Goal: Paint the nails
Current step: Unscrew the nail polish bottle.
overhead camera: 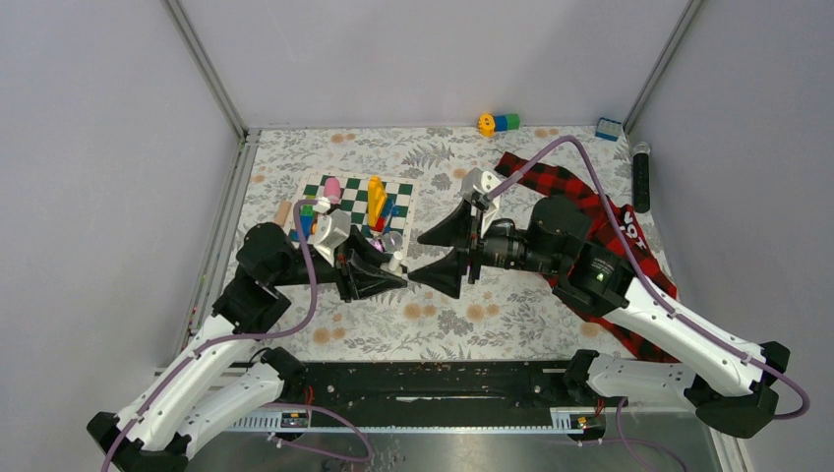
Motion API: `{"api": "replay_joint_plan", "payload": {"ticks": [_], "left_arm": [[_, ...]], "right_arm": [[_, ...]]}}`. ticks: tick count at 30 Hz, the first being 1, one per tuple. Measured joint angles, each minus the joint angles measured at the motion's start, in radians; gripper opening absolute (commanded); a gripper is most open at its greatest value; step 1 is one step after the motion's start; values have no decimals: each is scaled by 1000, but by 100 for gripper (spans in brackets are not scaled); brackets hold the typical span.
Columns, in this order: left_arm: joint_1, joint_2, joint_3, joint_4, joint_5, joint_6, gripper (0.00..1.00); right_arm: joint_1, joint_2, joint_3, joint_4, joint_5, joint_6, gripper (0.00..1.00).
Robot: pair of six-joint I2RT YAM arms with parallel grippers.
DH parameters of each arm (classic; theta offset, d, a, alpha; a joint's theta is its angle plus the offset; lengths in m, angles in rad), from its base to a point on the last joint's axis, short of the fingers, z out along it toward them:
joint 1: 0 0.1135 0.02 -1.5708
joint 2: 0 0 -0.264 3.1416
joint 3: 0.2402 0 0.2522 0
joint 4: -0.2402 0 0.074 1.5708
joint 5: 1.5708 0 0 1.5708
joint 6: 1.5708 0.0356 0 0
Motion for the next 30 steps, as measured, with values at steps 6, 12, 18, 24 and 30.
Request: {"api": "replay_joint_plan", "payload": {"ticks": [6, 12, 18, 24, 30], "left_arm": [[0, -27, 0, -76, -207, 48, 0], [0, -18, 0, -149, -401, 58, 0], [0, 7, 0, -195, -474, 60, 0], [0, 8, 0, -195, -479, 60, 0], [0, 13, 0, -195, -479, 60, 0]], "right_arm": [[0, 51, 2, -6, 137, 123, 63], [4, 61, -40, 107, 156, 240, 59], [11, 93, -26, 117, 218, 292, 54], [11, 149, -5, 91, 283, 328, 52], [12, 201, 29, 76, 285, 353, 49]]}}
